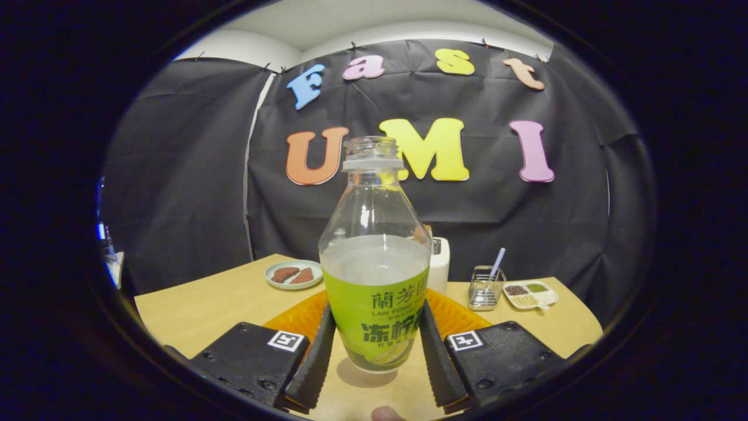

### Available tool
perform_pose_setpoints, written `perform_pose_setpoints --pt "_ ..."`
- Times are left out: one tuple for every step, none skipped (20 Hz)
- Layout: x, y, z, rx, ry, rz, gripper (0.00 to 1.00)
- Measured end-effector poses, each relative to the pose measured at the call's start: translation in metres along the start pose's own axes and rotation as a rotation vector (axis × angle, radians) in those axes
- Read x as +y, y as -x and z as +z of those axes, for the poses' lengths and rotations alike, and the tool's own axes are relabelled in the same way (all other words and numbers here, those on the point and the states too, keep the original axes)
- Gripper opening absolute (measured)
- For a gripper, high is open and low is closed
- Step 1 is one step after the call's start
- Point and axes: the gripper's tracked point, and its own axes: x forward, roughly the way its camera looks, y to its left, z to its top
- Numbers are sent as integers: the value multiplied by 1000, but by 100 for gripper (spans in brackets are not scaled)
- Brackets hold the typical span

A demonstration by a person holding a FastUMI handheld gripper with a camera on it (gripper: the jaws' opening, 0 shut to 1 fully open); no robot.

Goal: Take the bottle from table, then pour the juice into the cup, finally place the bottle on the coaster

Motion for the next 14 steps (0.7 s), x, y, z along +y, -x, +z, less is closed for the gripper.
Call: perform_pose_setpoints --pt "-2 -9 -8 12 -8 -1 75" --pt "-4 -15 -18 25 -6 -4 76" --pt "-4 -22 -26 37 1 -8 76" --pt "-2 -28 -32 47 5 -7 76" --pt "0 -33 -39 58 7 -1 76" --pt "3 -37 -45 65 11 4 76" --pt "5 -41 -50 67 23 6 76" --pt "7 -44 -55 67 38 10 77" --pt "10 -50 -59 69 49 18 77" --pt "14 -52 -65 74 55 25 77" --pt "17 -56 -71 82 61 28 77" --pt "18 -59 -74 84 64 31 77" --pt "19 -61 -75 84 58 33 78" --pt "19 -63 -79 87 52 34 78"
